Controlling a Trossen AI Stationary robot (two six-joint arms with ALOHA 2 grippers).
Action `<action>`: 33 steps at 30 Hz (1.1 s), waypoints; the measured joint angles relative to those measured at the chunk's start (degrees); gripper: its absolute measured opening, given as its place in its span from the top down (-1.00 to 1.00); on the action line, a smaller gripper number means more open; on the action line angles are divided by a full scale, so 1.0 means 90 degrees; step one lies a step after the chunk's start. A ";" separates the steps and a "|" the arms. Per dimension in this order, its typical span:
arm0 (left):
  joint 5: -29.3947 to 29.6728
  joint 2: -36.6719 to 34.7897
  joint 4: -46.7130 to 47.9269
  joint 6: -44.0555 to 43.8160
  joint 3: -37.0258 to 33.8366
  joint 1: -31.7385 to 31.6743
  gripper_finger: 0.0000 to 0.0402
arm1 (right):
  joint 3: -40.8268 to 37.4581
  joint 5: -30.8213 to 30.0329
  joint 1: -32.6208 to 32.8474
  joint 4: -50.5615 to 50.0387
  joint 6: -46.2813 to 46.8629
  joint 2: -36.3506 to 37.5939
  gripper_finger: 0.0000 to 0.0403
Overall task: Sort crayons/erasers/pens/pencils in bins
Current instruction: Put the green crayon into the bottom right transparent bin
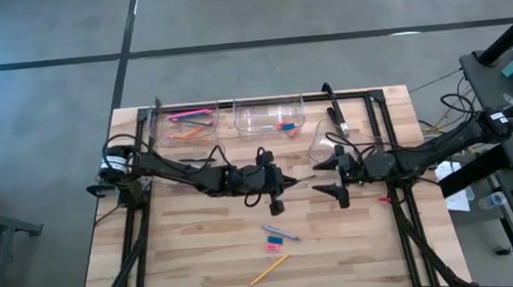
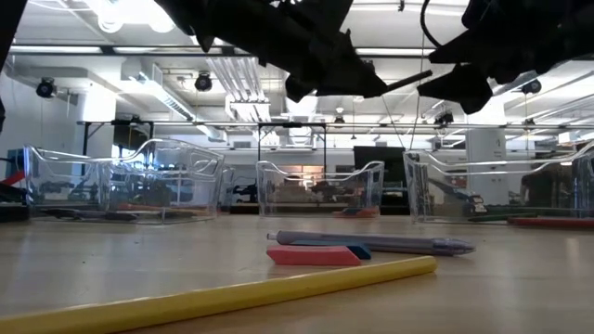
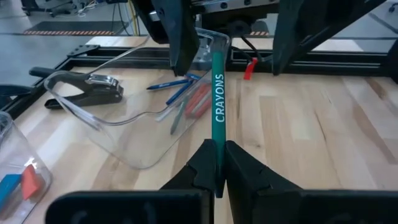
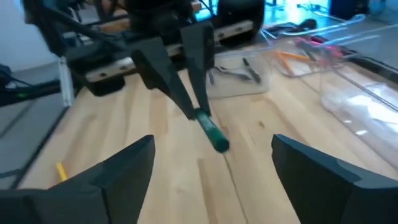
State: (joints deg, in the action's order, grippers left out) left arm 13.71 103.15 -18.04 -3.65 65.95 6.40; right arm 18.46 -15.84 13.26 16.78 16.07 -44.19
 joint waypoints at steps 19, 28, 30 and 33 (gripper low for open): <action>-0.0237 -0.0002 -0.0085 0.0005 0.0002 0.0082 0.99 | 0.0002 0.0104 -0.0019 0.0420 0.0094 -0.0310 0.22; -0.0256 -0.0002 -0.0078 0.0004 0.0007 0.0086 0.99 | 0.0005 0.0313 -0.0019 0.0412 -0.0021 -0.0308 0.52; -0.0259 -0.0002 -0.0075 0.0004 0.0007 0.0085 0.99 | 0.0005 0.0318 -0.0019 0.0405 -0.0042 -0.0308 0.60; -0.0258 -0.0002 -0.0073 0.0003 0.0007 0.0079 0.99 | 0.0008 0.0336 -0.0019 0.0403 -0.0070 -0.0308 0.72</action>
State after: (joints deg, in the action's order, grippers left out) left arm 11.38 103.13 -18.70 -3.62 66.02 7.11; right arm 18.53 -12.82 13.08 20.40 15.44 -46.96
